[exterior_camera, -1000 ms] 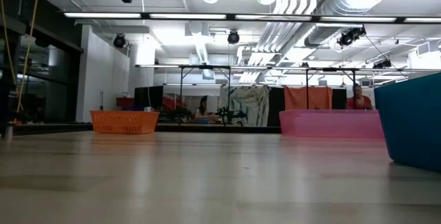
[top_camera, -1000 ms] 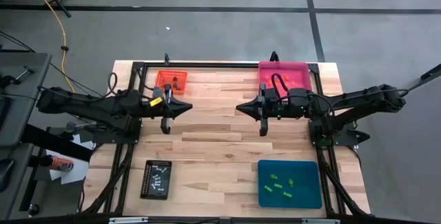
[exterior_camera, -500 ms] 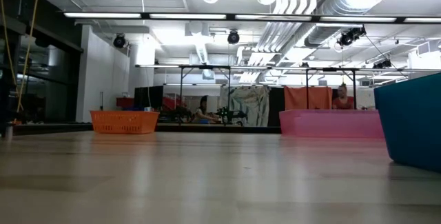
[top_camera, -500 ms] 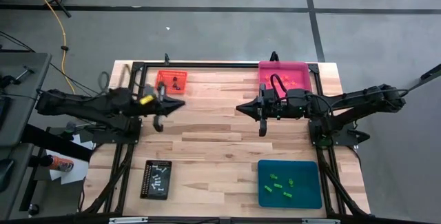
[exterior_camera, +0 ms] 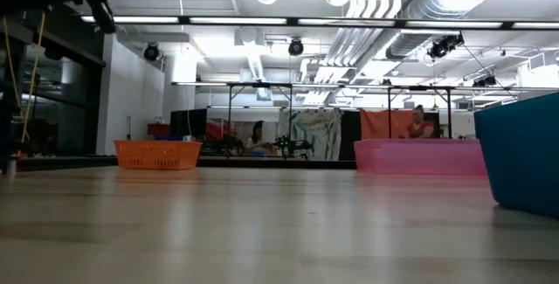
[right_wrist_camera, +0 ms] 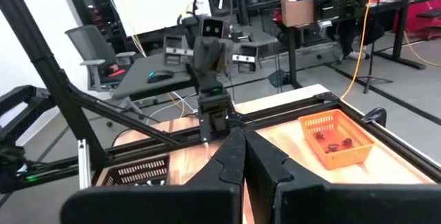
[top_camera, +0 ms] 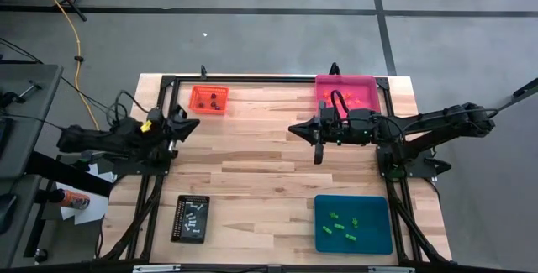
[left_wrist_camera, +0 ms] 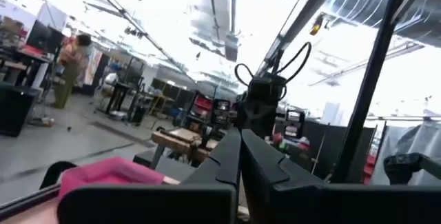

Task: Sort Halloween decoration
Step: Return to Home Position

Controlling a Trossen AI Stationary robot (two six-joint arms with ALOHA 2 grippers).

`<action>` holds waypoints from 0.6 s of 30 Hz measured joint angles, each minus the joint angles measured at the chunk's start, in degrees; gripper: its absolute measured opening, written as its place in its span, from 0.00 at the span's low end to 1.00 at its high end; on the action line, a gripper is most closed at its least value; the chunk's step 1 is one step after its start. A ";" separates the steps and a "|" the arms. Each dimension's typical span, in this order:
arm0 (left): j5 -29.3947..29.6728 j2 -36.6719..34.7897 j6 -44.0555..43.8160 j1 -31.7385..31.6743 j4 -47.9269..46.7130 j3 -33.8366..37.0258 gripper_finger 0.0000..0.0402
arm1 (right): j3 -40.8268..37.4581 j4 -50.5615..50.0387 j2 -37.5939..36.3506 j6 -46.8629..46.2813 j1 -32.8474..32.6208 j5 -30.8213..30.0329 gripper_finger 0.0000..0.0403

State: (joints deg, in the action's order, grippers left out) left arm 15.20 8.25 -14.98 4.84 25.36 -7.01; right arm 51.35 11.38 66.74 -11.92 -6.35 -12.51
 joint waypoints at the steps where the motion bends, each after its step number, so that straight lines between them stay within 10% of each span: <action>1: -0.02 -0.85 -0.03 0.00 0.91 1.39 0.00 | 0.00 0.00 0.00 -0.02 0.00 0.00 0.00; 18: 0.19 -6.38 -4.26 0.02 -6.25 6.35 0.00 | 0.00 -6.45 -3.07 -5.28 0.00 0.23 0.00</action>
State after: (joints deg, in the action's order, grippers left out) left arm 15.38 1.87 -19.24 4.86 19.11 -0.67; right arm 51.35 4.93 63.67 -17.20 -6.35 -12.28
